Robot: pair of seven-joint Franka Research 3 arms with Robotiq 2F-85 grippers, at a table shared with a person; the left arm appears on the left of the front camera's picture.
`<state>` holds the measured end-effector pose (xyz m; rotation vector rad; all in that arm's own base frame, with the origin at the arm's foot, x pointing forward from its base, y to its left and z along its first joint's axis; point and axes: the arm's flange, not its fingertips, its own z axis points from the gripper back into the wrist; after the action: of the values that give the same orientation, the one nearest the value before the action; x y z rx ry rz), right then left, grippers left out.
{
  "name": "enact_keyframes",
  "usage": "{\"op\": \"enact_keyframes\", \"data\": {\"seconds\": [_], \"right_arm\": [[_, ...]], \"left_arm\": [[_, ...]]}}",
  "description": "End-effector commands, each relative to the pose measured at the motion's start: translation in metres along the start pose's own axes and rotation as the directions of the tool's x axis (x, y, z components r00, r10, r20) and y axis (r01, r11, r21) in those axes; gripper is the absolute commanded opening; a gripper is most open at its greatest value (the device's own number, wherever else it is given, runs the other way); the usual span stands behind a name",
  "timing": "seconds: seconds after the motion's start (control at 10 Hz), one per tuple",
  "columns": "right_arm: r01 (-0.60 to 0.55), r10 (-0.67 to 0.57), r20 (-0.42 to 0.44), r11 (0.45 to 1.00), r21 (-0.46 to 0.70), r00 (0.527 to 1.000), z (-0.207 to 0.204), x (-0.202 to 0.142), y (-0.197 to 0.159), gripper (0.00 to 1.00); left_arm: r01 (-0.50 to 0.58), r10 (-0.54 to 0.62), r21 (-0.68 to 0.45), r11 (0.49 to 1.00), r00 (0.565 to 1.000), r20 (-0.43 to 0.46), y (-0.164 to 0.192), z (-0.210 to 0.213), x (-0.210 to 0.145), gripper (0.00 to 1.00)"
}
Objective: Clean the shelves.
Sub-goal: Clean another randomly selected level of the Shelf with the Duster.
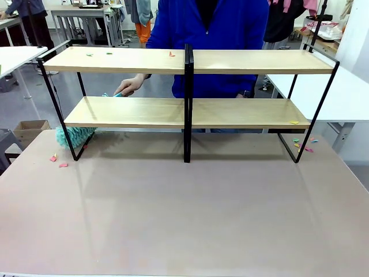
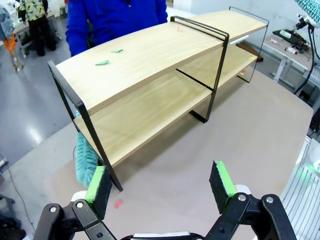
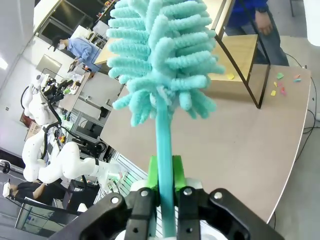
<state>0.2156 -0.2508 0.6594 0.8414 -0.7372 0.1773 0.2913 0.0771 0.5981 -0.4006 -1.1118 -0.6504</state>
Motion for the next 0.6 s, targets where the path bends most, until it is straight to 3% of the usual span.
{"op": "enact_keyframes", "data": {"seconds": [0.0, 0.2, 0.3, 0.5], "right_arm": [[-0.027, 0.027, 0.002, 1.000, 0.004, 1.000, 0.005, 0.001, 0.000, 0.12], [0.000, 0.000, 0.000, 1.000, 0.000, 1.000, 0.000, 0.000, 0.000, 0.12], [-0.032, 0.029, -0.065, 0.998, -0.050, 0.997, -0.020, 0.002, 0.021, 0.12], [-0.136, 0.106, -0.197, 0.980, -0.147, 0.975, -0.118, 0.040, 0.098, 0.12]], "left_arm": [[0.006, -0.006, -0.010, 1.000, 1.000, 0.009, 0.001, -0.001, -0.001, 1.00], [0.006, -0.006, -0.010, 1.000, 1.000, 0.009, 0.001, -0.001, -0.001, 1.00], [0.006, -0.006, -0.010, 1.000, 1.000, 0.009, 0.001, -0.001, -0.001, 1.00], [0.006, -0.006, -0.010, 1.000, 1.000, 0.009, 0.001, -0.001, -0.001, 1.00]]}}
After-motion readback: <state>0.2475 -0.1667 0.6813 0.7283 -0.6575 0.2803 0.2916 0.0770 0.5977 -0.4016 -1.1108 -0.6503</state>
